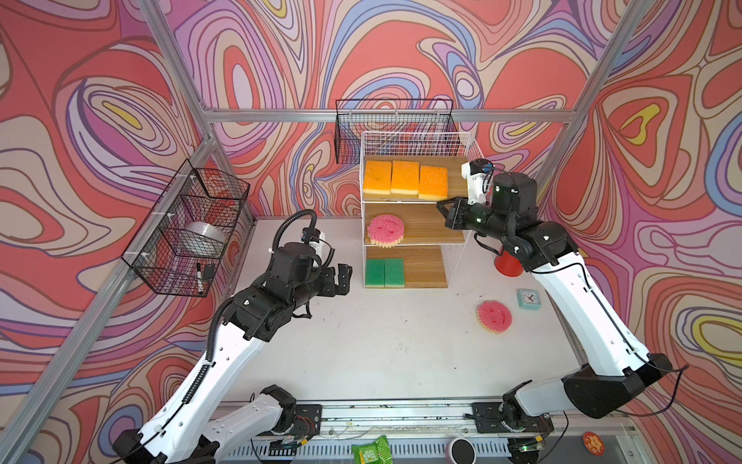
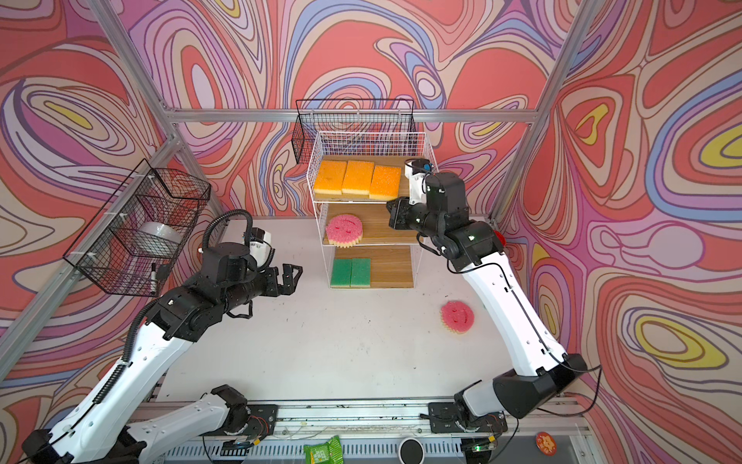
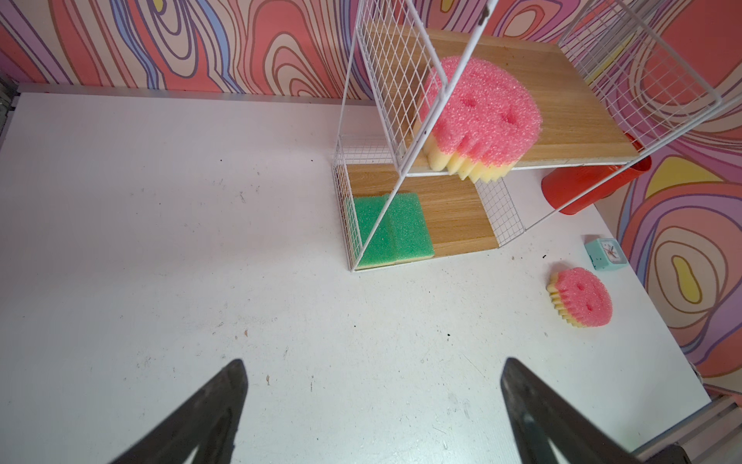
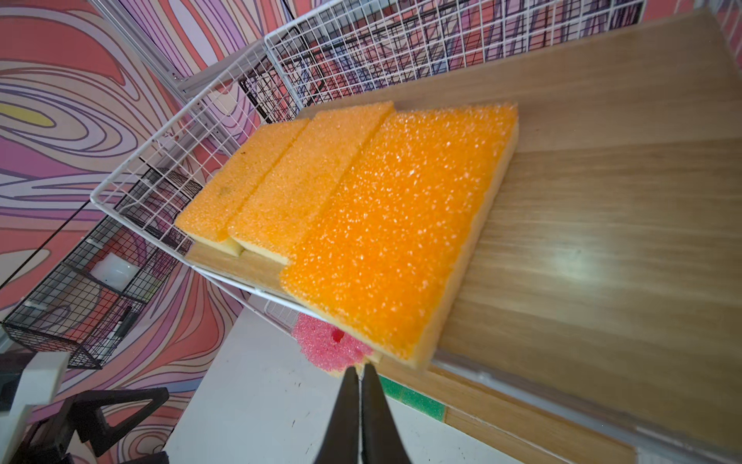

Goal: Arrange cleaning sponges on a shelf
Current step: Move several cleaning sponges from the shelf.

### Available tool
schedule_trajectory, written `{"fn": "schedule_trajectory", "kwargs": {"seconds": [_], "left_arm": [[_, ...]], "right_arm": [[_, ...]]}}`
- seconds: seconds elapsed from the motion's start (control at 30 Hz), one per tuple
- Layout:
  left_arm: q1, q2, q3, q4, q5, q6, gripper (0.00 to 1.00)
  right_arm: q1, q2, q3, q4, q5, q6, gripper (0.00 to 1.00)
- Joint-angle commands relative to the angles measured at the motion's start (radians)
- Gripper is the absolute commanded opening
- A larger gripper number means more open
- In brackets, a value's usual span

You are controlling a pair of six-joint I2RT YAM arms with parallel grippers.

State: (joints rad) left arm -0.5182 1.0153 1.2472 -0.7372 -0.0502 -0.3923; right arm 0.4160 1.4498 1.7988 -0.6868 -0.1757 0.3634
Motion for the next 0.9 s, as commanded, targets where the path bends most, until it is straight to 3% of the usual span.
{"fn": "schedule_trajectory", "kwargs": {"seconds": [0.0,0.87], "left_arm": [[-0.001,-0.003,-0.015,0.004,-0.007,0.015,1.00],[-0.001,0.006,-0.014,0.008,-0.007,0.012,1.00]], "right_arm": [[0.006,0.007,0.038,0.007,0.029,-0.010,0.00],[0.006,0.059,0.091,-0.008,0.074,-0.047,0.00]]}}
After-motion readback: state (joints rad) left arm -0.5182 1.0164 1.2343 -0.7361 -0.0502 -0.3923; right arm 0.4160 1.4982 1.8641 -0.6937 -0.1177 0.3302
